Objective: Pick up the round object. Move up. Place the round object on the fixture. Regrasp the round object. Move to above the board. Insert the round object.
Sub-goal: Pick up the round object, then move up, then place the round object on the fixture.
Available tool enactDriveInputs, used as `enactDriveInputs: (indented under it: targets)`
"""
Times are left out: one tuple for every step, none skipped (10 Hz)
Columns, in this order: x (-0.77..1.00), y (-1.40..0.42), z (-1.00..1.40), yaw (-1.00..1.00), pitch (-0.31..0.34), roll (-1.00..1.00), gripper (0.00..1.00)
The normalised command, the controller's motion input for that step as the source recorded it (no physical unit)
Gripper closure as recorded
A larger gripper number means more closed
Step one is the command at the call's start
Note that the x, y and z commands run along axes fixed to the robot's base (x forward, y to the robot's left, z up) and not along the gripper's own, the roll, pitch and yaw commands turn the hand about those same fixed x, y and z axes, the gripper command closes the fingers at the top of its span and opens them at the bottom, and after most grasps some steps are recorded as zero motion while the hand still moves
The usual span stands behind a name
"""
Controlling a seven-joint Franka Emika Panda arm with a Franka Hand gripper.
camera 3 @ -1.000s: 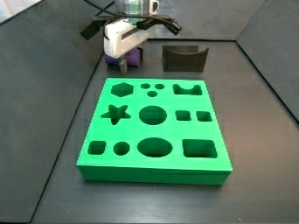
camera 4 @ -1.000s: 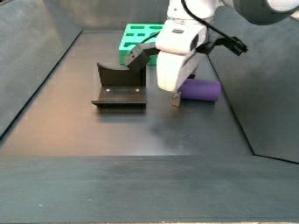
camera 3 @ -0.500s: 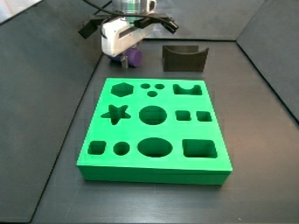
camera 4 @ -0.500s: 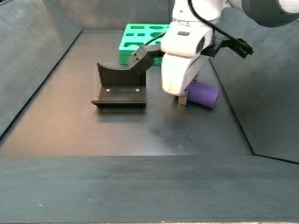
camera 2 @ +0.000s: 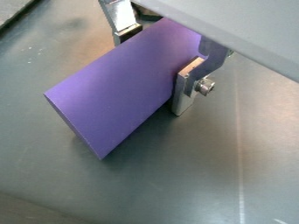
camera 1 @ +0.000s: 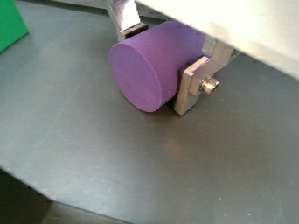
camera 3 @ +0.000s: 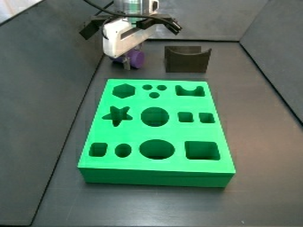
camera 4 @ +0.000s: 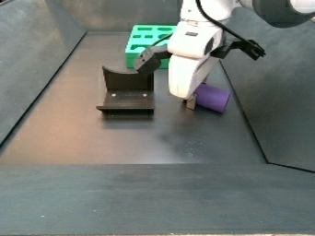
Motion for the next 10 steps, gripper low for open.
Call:
enactDriveInputs:
  targets:
    - [0.00,0.00,0.00,0.00,0.000,0.00,1.00]
    - [0.00,0.00,0.00,0.00,0.000,0.00,1.00]
    - [0.00,0.00,0.83,0.00,0.000,0.00,1.00]
    - [-0.02,-0.03,0.75,0.01,0.034,0.00,1.00]
    - [-0.03,-0.02,0.69,0.01,0.046,0.00,1.00]
    - [-0.02,-0.01,0.54,0.00,0.058,0.01,1.00]
    - [-0.01,0.00,0.35,0.00,0.060,0.02,1.00]
    - [-0.01,0.01,0.20,-0.01,0.058,0.04,1.00]
    - [0.00,0.00,1.00,0.00,0.000,0.00,1.00]
    - [0.00,0.00,1.00,0.00,-0.003,0.00,1.00]
